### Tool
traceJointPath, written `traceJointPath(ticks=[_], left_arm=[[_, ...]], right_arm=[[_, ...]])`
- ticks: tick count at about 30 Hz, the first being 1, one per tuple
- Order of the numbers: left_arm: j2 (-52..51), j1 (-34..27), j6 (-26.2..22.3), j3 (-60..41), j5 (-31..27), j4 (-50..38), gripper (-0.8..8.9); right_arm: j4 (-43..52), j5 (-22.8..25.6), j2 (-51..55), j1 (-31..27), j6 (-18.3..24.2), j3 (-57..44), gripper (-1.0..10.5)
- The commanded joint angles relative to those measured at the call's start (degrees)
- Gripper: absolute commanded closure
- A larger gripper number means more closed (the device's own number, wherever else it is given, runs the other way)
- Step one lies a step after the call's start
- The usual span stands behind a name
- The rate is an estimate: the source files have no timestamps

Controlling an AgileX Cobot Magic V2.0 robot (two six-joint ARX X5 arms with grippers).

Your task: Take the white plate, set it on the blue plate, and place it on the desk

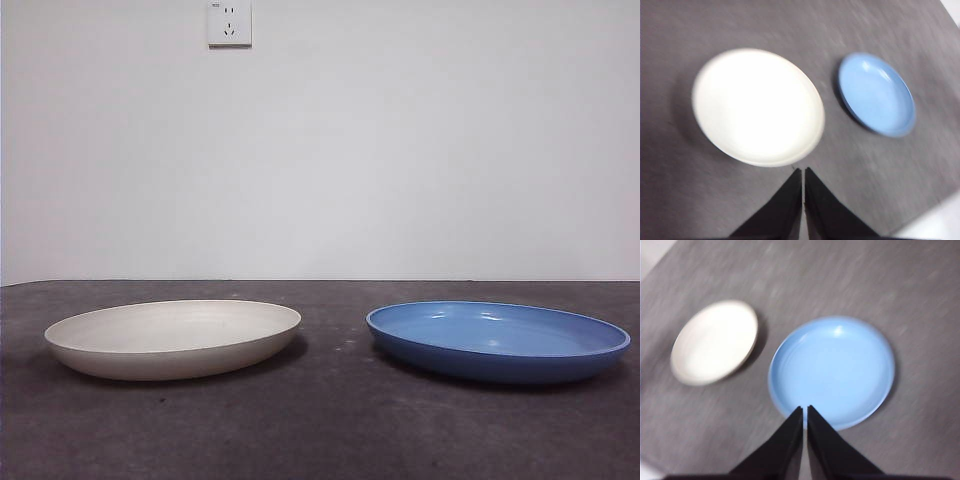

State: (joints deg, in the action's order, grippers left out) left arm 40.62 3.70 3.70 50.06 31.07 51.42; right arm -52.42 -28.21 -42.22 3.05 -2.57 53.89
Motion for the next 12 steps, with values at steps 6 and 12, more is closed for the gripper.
traceJointPath(ticks=[6, 12], left_arm=[[2.4, 6.0, -4.6, 2.8, 2.0, 1.9, 8.05], [2.4, 7.1, -4.4, 2.8, 2.0, 1.3, 7.29]], right_arm=[[-5.6, -4.5, -3.1, 4.9, 5.1, 1.3, 9.4], [-5.5, -4.5, -3.0, 5.9, 4.8, 1.3, 9.2]])
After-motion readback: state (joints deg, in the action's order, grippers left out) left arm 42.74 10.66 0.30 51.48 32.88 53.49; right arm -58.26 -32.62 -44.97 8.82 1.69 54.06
